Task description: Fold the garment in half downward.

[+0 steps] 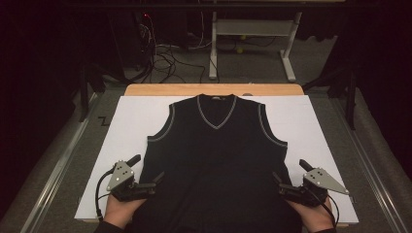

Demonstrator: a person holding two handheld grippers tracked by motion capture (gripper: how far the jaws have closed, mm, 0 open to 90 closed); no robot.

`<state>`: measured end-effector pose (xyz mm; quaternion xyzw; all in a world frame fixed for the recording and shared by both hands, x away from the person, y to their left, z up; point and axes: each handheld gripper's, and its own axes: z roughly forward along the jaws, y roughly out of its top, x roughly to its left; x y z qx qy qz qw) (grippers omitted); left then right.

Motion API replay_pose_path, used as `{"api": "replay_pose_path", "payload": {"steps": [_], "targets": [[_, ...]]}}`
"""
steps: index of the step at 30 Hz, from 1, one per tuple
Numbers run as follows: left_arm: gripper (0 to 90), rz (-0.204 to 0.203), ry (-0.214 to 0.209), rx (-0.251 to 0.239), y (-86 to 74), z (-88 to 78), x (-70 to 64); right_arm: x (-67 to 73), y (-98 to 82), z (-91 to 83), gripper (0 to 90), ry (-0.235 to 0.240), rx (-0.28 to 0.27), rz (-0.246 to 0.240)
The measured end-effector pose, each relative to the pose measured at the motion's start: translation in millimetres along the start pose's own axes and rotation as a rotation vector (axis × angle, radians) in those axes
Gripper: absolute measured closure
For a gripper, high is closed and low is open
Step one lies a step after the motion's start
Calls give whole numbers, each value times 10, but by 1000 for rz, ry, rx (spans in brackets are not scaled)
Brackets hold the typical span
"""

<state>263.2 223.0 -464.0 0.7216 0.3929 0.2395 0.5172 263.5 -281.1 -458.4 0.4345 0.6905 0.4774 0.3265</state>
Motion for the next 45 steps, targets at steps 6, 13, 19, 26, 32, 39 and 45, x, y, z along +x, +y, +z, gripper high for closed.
{"api": "replay_pose_path", "payload": {"steps": [6,13,19,26,32,39,45], "targets": [[0,-19,19,-1,-15,-15,69,-11,10,-12,1,-11,-16,-5],[0,-26,30,-6,-23,-31,92,5,22,4,2,2,-23,-11],[0,-65,15,9,-37,13,166,9,20,20,1,-1,-18,-8],[0,-80,11,33,-33,50,217,29,30,33,1,-16,-4,-30],[0,-102,14,64,-10,94,248,37,31,112,1,-32,37,-36],[0,-112,8,121,9,164,283,38,28,209,1,-43,97,-46],[0,-135,31,217,27,221,336,26,11,216,1,-50,137,-37]]}}
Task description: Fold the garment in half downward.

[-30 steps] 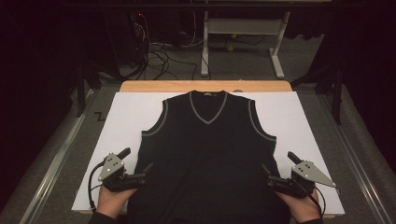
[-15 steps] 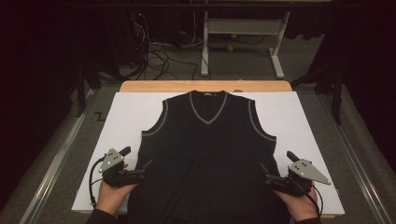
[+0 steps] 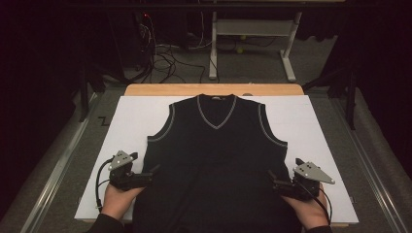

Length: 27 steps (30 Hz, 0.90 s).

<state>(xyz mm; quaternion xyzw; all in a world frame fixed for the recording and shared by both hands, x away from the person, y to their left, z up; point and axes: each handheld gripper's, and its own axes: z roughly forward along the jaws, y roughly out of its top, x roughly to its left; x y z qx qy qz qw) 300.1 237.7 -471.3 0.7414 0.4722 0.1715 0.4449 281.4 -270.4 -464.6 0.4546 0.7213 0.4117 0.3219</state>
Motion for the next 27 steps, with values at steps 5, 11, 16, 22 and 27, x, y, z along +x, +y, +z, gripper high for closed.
{"api": "replay_pose_path", "payload": {"steps": [5,11,16,22,27], "targets": [[94,-26,25,64,-2,29,62,-23,7,23,8,-5,26,2],[252,-26,69,169,-10,119,92,-58,42,114,54,-3,66,-5],[326,-31,90,193,-27,185,83,-119,90,251,160,4,119,5],[451,-47,125,181,-14,212,93,-192,132,434,240,7,200,37],[503,-43,133,185,21,263,111,-276,156,551,321,5,278,87]]}}
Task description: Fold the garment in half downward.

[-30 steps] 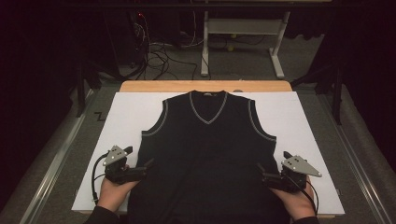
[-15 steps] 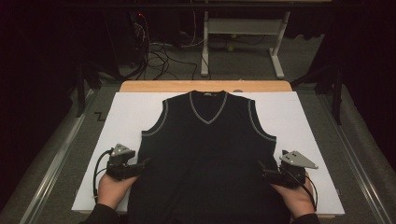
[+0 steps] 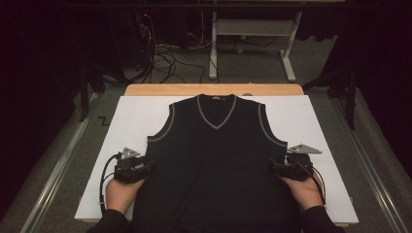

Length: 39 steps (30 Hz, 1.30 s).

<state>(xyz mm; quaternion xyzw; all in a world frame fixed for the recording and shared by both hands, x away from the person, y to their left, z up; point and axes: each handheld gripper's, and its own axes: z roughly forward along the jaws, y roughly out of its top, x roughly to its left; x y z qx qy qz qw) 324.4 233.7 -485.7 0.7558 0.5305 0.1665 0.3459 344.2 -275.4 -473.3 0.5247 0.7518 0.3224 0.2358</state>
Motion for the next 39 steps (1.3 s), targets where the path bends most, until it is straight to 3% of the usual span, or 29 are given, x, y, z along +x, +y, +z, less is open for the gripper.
{"api": "replay_pose_path", "payload": {"steps": [4,8,9,10,12,13,14,20,28,31,39], "targets": [[552,-14,-9,-2,19,21,18,-2,7,9,371,1,18,2],[637,-18,-18,-4,23,24,35,8,8,3,499,16,18,-4],[664,-15,-23,-4,26,28,37,15,7,0,543,16,17,-5],[718,-3,-41,-1,42,42,37,23,4,-7,657,26,11,-15],[762,1,-47,1,52,49,39,29,5,-7,707,33,11,-14],[778,3,-53,1,59,54,41,42,11,-4,794,50,12,-23],[788,2,-62,-1,74,66,45,52,17,0,814,53,12,-36],[808,11,-50,-34,77,36,48,41,35,7,830,45,-8,-62],[813,-18,-55,-121,136,-59,120,-9,134,-51,833,36,-117,-59],[813,-19,-52,-154,158,-100,139,-13,162,-60,833,35,-129,-59],[813,8,-70,-208,156,-276,120,-33,158,-203,833,45,-186,-56]]}}
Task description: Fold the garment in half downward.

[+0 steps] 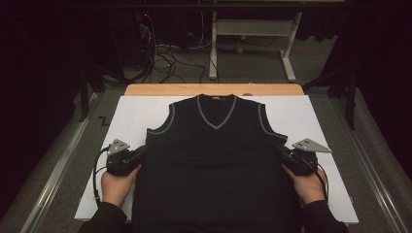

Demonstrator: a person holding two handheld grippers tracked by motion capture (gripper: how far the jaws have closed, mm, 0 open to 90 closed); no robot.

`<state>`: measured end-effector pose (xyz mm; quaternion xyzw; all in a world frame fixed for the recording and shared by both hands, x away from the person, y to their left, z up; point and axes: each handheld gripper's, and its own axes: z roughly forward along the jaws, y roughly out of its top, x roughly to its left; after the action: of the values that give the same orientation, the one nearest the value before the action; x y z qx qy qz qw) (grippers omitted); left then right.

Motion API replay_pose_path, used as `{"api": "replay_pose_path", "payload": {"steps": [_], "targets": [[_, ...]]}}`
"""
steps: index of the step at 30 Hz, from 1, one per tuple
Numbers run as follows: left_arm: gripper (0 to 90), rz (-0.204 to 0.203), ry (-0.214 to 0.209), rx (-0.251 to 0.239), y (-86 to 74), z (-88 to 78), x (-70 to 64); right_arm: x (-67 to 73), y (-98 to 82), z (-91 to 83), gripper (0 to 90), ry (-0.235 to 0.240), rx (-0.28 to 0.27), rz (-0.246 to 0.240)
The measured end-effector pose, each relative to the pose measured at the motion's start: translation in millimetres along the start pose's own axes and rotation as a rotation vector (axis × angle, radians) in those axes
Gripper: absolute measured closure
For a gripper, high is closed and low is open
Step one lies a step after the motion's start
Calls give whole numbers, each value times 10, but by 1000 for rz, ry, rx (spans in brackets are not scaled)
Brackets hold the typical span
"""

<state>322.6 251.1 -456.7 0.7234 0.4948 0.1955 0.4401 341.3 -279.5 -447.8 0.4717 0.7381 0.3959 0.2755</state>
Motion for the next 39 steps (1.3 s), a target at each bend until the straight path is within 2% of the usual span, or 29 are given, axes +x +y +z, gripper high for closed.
{"api": "replay_pose_path", "payload": {"steps": [6,9,11,16,19,22,31,39], "targets": [[812,-19,-32,-17,-31,-137,24,-8,-27,-152,836,13,-41,1],[812,-45,-75,-18,-58,-196,19,-17,-62,-218,837,22,-44,-5],[812,-23,-82,-11,-65,-262,-20,-20,-80,-240,836,28,-43,-11],[811,-10,-83,3,-117,-333,-36,5,-129,-309,836,37,-39,-25],[811,23,-88,29,-202,-423,-73,41,-220,-408,836,54,-37,-32],[811,36,-90,36,-242,-482,-108,68,-300,-489,836,61,-27,-41],[809,65,-83,58,-369,-635,-238,111,-435,-633,836,71,-9,-50],[809,79,-102,96,-481,-732,-300,171,-534,-764,837,73,1,-61]]}}
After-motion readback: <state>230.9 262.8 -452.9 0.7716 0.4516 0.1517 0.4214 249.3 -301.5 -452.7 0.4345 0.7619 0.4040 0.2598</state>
